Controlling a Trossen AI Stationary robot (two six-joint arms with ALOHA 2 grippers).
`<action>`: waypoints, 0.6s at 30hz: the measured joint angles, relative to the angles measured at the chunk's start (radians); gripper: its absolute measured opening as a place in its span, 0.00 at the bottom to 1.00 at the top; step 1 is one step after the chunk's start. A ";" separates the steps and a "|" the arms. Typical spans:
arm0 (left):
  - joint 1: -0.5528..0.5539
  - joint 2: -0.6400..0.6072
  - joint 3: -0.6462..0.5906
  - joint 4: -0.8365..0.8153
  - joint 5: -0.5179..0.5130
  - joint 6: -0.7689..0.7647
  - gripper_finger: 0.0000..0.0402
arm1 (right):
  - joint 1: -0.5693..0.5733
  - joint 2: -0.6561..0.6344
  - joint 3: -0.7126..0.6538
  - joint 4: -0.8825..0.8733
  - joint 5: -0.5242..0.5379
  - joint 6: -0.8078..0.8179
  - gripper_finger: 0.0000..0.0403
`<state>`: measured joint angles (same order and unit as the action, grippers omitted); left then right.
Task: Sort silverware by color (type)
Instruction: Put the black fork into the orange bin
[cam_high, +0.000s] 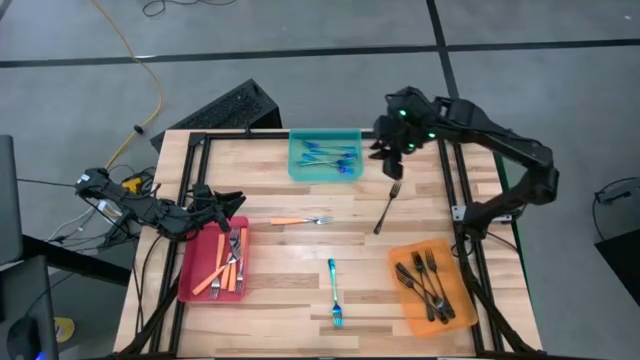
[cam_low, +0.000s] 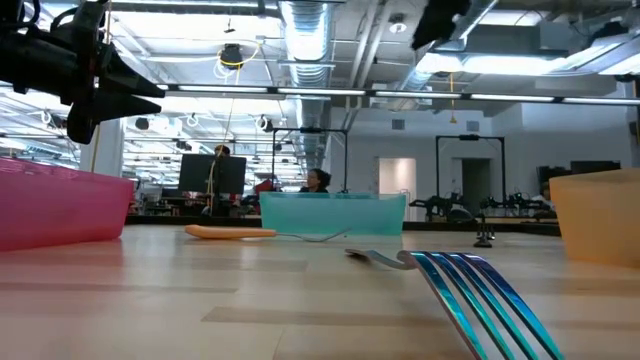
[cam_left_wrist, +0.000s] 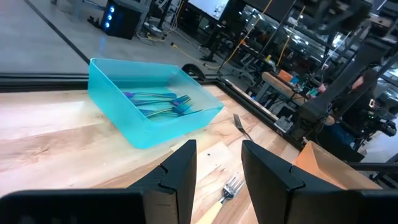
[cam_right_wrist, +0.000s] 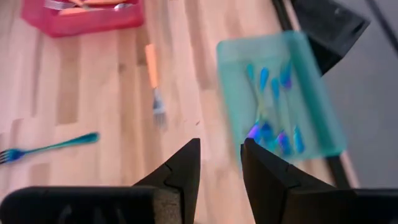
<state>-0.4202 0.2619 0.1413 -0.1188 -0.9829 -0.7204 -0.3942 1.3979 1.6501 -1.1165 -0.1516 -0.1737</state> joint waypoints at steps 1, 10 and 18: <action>0.000 0.000 0.000 0.000 0.000 0.000 0.28 | 0.008 -0.011 0.000 -0.025 0.000 0.016 0.34; 0.000 0.000 0.000 0.000 0.009 -0.046 0.28 | 0.123 -0.038 0.000 -0.123 0.000 0.130 0.34; 0.000 0.000 0.000 0.002 0.036 -0.062 0.28 | 0.297 -0.036 -0.021 -0.124 0.013 0.162 0.34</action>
<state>-0.4200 0.2617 0.1413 -0.1165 -0.9466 -0.7820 -0.0970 1.3621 1.6286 -1.2404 -0.1385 -0.0113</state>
